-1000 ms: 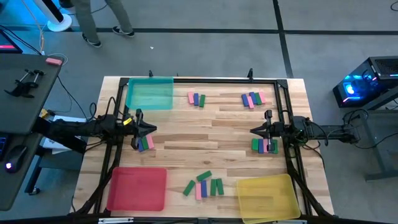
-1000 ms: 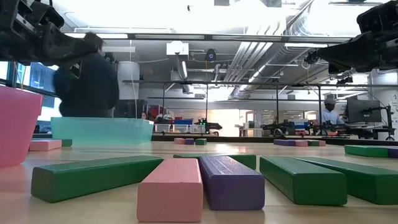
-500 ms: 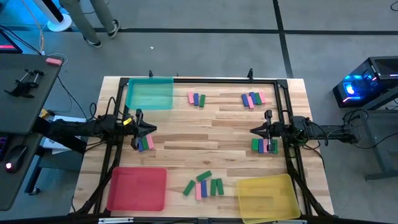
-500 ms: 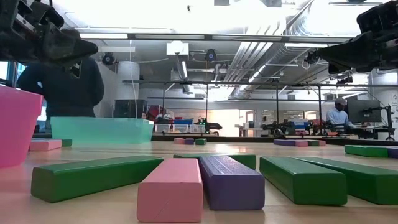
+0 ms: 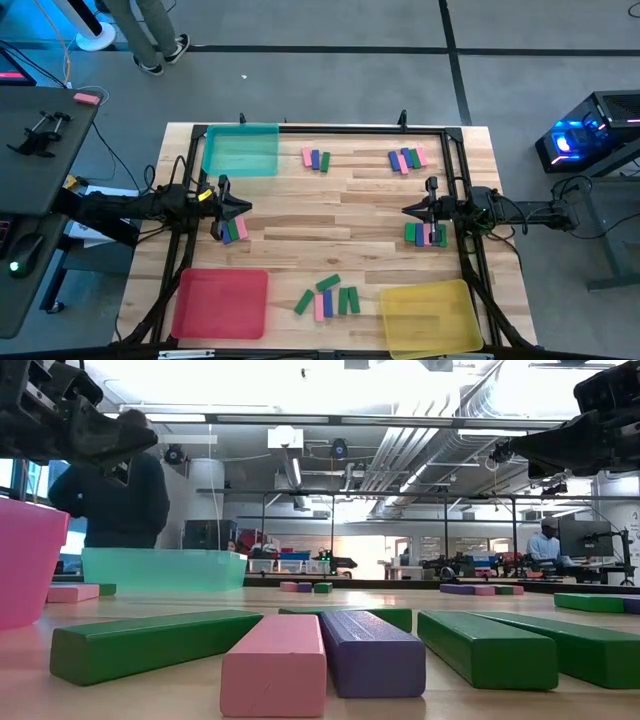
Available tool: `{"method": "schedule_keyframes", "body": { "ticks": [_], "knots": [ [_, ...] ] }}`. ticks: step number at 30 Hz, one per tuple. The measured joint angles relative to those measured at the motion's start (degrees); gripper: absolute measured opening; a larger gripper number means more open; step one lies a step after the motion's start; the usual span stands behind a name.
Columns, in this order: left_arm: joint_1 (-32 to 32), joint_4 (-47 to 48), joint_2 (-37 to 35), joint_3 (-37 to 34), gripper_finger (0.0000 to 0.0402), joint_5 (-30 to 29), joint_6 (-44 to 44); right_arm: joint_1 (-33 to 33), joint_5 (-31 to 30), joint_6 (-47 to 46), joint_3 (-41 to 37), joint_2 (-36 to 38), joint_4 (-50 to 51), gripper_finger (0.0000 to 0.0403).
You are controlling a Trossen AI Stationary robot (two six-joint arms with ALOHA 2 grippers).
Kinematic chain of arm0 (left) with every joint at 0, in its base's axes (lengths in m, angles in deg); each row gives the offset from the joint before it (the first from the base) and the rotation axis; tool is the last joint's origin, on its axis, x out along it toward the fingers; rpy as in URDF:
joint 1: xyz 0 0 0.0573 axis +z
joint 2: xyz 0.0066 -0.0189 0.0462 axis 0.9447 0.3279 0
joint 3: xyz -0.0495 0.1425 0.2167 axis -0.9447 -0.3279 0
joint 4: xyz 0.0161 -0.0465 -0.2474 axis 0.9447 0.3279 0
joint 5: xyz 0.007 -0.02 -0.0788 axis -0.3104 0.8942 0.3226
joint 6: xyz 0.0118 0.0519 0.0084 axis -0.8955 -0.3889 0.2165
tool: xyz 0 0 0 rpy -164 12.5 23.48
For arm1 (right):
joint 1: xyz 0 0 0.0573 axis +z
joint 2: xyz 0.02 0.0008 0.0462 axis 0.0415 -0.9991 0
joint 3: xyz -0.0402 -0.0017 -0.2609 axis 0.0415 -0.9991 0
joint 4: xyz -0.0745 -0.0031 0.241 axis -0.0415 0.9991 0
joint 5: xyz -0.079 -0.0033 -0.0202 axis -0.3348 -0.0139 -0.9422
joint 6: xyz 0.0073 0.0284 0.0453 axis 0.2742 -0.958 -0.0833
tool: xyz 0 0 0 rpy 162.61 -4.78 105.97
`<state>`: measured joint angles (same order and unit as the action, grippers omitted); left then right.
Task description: Sort blocks
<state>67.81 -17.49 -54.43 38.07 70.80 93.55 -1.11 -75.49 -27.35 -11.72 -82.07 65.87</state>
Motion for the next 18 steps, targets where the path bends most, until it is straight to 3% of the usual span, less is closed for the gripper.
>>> {"method": "schedule_keyframes", "body": {
  "ticks": [11,14,18],
  "knots": [
    [-0.02,-2.42,0.04,-0.04,0.0023,-0.03,0.83,0.02,-0.02,-0.02,0.0,0.0,0.02,0.0],
    [0.01,-12.65,0.19,-0.07,0.0023,-3.01,6.84,0.0,0.0,-0.02,-0.01,0.01,0.02,0.0],
    [0.02,-37.46,3.65,0.06,0.0023,-9.36,8.69,0.01,-0.02,0.0,0.0,0.0,0.01,0.0]
  ]
}}
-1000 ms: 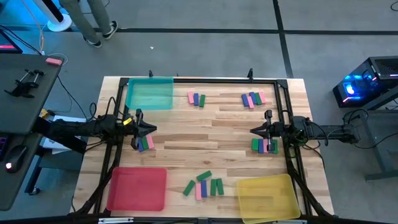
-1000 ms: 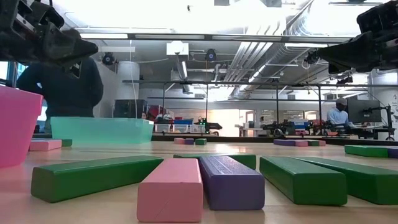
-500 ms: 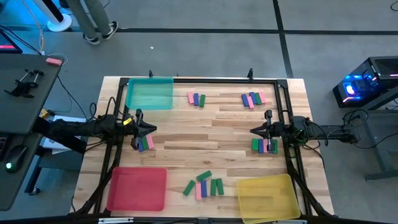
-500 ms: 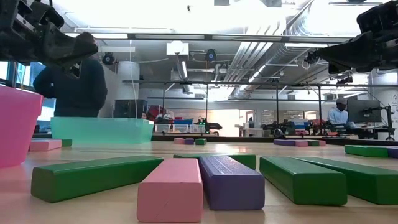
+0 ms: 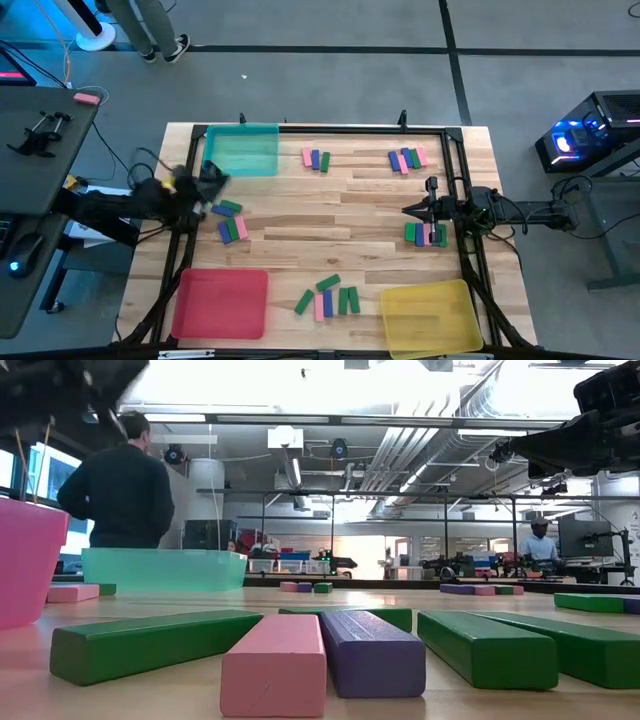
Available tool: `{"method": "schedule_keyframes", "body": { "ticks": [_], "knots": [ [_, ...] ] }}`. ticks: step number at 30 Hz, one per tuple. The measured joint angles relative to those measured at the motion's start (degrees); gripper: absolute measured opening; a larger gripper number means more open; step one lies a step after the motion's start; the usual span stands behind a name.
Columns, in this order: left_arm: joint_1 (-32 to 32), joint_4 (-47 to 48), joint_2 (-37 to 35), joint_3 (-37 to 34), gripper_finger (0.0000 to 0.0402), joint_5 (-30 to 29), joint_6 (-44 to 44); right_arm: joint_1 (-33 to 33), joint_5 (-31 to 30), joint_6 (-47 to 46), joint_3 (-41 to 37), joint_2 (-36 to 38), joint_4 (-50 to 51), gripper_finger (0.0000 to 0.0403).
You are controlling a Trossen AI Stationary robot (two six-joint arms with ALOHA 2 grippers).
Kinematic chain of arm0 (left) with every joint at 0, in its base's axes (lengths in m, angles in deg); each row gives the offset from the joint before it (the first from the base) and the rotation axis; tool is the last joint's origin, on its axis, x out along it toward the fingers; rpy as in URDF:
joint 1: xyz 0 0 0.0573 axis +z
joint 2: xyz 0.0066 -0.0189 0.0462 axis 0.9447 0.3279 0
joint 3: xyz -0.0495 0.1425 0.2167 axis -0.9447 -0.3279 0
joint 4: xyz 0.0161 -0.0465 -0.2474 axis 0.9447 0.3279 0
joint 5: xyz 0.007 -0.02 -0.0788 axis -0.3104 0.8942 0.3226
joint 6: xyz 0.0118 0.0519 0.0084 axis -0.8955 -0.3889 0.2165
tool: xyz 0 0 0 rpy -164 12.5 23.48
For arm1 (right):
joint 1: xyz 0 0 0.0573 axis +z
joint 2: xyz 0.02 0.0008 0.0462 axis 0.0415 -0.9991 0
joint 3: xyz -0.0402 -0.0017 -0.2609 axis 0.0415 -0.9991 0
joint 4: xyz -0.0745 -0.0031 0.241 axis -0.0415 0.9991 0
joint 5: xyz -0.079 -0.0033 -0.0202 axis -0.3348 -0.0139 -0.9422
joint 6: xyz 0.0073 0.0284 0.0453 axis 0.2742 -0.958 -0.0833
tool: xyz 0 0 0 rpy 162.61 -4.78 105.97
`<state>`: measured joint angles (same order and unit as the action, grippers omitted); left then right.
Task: Sort blocks
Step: Put the green block into the blue bin
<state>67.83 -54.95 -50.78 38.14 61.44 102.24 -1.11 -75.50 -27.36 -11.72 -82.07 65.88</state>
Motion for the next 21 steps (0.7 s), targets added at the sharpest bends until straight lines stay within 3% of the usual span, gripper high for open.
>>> {"method": "schedule_keyframes", "body": {
  "ticks": [3,11,18,21],
  "knots": [
    [0.02,-8.12,4.75,2.3,0.0023,-1.97,-3.45,0.01,0.0,-0.02,0.01,0.02,0.0,0.0],
    [0.0,0.15,25.17,18.27,0.0023,-7.04,-5.63,-0.01,0.0,0.0,-0.01,0.0,0.0,0.0],
    [0.02,21.35,41.12,36.65,0.0023,-7.33,-5.02,-0.01,0.01,0.0,-0.01,0.01,-0.16,0.0],
    [0.51,25.4,44.42,42.11,0.0023,-7.24,-1.09,0.01,0.04,-0.8,0.01,0.0,-2.17,0.0]
  ]
}}
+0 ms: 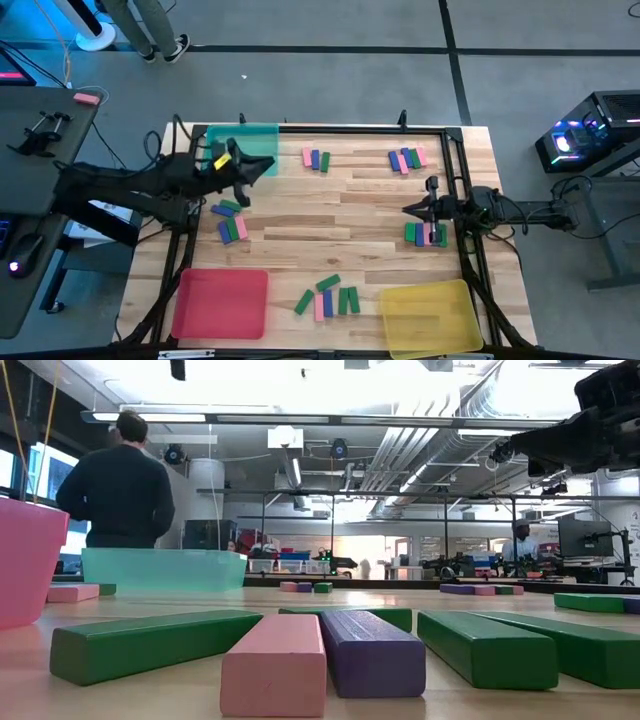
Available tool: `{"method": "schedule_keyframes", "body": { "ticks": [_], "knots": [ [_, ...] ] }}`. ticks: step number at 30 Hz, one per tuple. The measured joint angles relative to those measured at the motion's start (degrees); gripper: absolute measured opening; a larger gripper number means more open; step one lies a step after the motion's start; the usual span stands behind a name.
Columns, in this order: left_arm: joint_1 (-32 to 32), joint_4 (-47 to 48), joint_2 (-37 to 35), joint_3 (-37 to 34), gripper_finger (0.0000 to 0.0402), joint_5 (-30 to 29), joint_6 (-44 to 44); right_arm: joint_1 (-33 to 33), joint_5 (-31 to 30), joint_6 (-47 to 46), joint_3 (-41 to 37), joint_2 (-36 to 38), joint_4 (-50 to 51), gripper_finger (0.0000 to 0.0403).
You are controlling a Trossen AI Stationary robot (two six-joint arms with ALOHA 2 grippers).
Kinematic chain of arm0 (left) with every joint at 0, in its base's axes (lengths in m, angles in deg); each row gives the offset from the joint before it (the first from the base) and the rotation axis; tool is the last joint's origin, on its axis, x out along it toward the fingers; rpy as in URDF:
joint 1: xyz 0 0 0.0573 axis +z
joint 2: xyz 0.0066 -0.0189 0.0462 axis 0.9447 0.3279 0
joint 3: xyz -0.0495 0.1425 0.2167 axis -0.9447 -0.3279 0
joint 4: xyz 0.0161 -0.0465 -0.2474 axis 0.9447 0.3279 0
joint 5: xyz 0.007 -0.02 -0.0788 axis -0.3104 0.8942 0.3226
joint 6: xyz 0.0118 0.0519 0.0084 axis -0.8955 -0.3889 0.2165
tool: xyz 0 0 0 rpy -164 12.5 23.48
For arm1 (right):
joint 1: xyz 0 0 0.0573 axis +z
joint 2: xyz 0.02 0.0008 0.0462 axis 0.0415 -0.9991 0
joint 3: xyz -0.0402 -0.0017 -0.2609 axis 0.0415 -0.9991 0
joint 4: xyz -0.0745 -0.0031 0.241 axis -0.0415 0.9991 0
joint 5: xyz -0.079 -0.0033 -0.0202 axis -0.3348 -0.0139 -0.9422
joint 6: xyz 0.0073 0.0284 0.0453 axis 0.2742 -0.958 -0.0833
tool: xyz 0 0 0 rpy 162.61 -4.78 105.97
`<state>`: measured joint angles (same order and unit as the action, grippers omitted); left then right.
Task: Sort blocks
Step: Put the green block into the blue bin
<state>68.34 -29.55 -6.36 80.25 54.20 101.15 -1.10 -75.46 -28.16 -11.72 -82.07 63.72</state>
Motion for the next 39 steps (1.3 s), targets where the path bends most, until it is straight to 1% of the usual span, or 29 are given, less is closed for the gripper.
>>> {"method": "schedule_keyframes", "body": {
  "ticks": [3,4,6,9,11,13,16,19,21,23,26,28,30,32,34,36,39],
  "knots": [
    [1.48,0.25,1.73,2.96,0.0023,0.59,4.4,0.0,0.01,-4.4,-0.01,-0.02,-5.2,0.0],
    [2.1,0.23,1.92,3.68,0.0023,1.63,4.92,-0.04,-0.32,-6.97,0.0,-0.04,-8.82,0.0],
    [3.25,0.12,1.87,5.07,0.0023,4.06,5.63,-0.15,-2.4,-14.66,-0.01,-0.02,-19.39,0.0],
    [4.56,-0.05,2.04,7.02,0.0023,7.03,4.4,-0.15,-10.37,-20.64,-0.02,-0.53,-36.95,0.0],
    [5.03,0.21,2.46,8.06,0.0023,8.72,2.33,-0.16,-15.36,-21.36,0.09,-1.62,-46.06,0.0],
    [5.53,0.2,2.7,9.02,0.0023,9.97,0.39,-0.17,-16.56,-18.74,1.88,-3.74,-47.38,0.0],
    [6.29,1.6,2.79,10.63,0.0023,11.22,-1.32,-0.15,-16.19,-17.96,7.39,-9.51,-42.02,0.0],
    [7.07,9.22,2.9,13.01,0.0023,13.38,-1.59,-0.15,-16.4,-19.7,14.81,-17.64,-34.43,0.0],
    [7.48,15.64,3.03,14.94,0.0023,15.01,-1.62,-0.17,-17.38,-19.25,20.68,-23.01,-28.34,0.0],
    [7.52,20.88,3.43,17.06,0.0023,16.97,-1.64,-0.25,-19.28,-16.93,27.17,-27.68,-21.07,0.0],
    [7.16,27.44,5.22,18.82,0.0023,20.91,-1.74,-0.91,-21.67,-15.92,37.58,-33.49,-6.91,0.0],
    [6.29,30.92,7.51,19.24,0.0024,23.95,-3.19,-1.33,-23.62,-17.13,44.54,-37.2,2.61,0.0001],
    [5.11,33.26,10.82,19.31,0.0029,26.34,-5.56,-1.74,-24.18,-17.99,51.39,-40.78,12.29,0.0002],
    [3.91,33.97,14.36,19.31,0.0042,29.04,-8.23,-2.02,-24.17,-18.34,57.98,-44.28,21.96,0.001],
    [2.9,33.9,17.83,19.42,0.0061,30.84,-11.44,-2.03,-24.23,-19.05,63.99,-47.36,30.52,0.0028],
    [2.07,33.45,21.85,19.44,0.0086,31.16,-13.4,-2.02,-24.67,-20.72,69.53,-50.07,37.97,0.0052],
    [0.74,32.83,28.15,19.84,0.0128,31.09,-13.89,-2.01,-24.57,-21.68,76.32,-53.18,46.58,0.0092]
  ]
}}
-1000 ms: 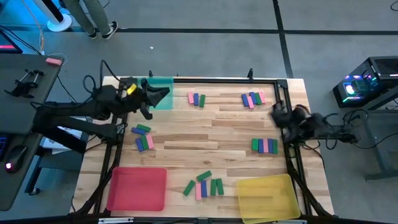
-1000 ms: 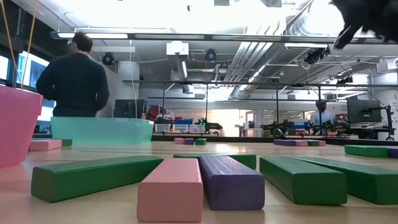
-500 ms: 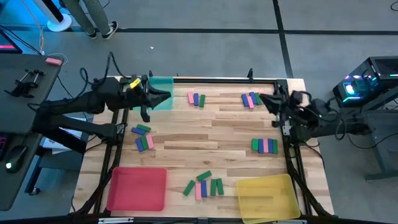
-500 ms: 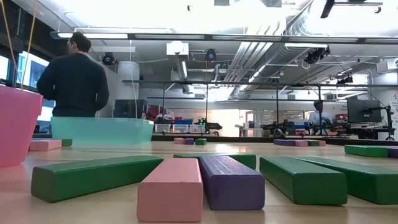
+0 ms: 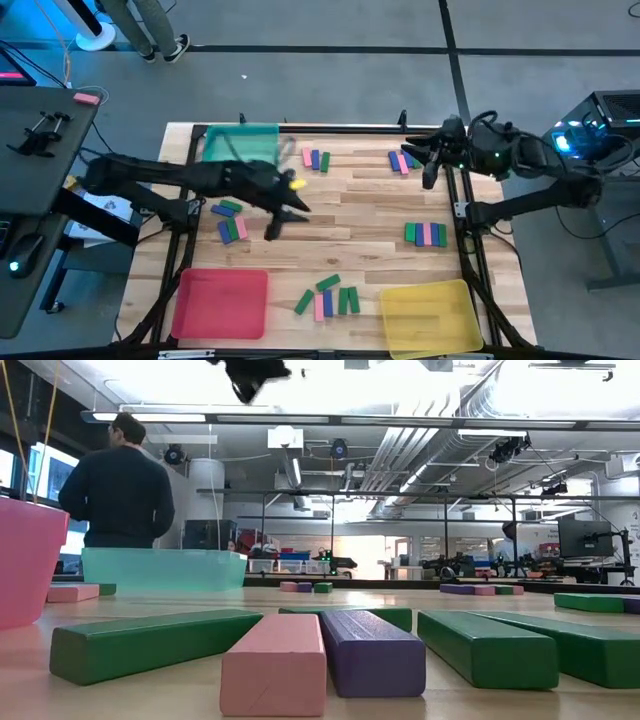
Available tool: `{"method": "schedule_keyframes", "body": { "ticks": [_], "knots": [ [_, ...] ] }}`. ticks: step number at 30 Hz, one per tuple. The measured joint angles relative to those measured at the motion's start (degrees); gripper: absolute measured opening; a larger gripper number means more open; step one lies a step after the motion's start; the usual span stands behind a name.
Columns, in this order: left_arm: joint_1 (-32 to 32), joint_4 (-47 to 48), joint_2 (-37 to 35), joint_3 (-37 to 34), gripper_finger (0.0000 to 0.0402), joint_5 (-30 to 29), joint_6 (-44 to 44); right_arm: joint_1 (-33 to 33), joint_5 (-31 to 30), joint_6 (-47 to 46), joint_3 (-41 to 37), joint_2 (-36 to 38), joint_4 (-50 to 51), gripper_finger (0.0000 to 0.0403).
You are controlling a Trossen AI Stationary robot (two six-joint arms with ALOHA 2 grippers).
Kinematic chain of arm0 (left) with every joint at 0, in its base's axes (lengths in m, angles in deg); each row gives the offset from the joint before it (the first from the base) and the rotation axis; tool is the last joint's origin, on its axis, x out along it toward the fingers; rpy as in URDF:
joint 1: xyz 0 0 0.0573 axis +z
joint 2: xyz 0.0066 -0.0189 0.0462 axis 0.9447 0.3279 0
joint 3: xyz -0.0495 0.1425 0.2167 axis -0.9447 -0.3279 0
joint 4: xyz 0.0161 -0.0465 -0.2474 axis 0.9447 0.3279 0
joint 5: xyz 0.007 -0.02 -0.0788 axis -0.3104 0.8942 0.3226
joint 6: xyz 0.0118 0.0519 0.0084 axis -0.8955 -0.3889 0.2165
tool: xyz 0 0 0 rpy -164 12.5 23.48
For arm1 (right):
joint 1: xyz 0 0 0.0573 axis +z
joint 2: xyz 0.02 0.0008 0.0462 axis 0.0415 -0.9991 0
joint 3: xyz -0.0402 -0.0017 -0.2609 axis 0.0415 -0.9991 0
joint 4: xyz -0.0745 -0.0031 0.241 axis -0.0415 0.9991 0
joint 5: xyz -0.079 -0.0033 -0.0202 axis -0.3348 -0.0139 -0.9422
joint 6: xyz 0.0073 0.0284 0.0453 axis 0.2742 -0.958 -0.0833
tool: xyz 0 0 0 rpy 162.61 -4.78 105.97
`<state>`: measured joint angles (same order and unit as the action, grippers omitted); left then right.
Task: Sort blocks
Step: Put the green block into the blue bin
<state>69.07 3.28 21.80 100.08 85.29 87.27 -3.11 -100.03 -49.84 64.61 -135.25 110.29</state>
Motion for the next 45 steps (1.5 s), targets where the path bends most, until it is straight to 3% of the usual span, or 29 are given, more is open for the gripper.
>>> {"method": "schedule_keyframes", "body": {
  "ticks": [4,9,15,19,24,27,36,45],
  "knots": [
    [-3.88,-0.09,8.85,4.21,0.0182,-0.16,1.93,-0.01,1.48,1.84,6.54,-2.25,6.91,0.0133],
    [-10.79,2.86,20.02,14.29,0.0228,-2.86,5.61,0.0,5.49,6.01,10.06,-2.29,9.22,0.0151],
    [-17.39,13.78,32.19,26.59,0.0243,-11.28,14.02,0.02,13.94,9.39,10.67,-1.5,9.57,0.0151],
    [-19.12,20.01,38.52,31.23,0.0243,-19.12,20.44,0.02,14.66,10.84,10.67,-1.55,9.62,0.0151],
    [-18.64,21.31,43.25,33.71,0.0243,-17.32,29.18,0.02,14.66,10.92,10.67,-1.51,9.68,0.0151],
    [-19.53,20.96,45.95,34.41,0.0243,-14.68,29.35,0.02,14.67,10.92,10.67,-1.53,9.69,0.0151],
    [-19.95,20.34,48.87,34.79,0.0243,-19.68,27.38,0.02,13.84,10.94,10.67,-1.53,10.91,0.0151],
    [-18.47,16.87,49.94,34.79,0.0243,-16.79,24.83,0.02,13.7,11.98,10.49,-1.51,10.96,0.0151]
  ]
}}
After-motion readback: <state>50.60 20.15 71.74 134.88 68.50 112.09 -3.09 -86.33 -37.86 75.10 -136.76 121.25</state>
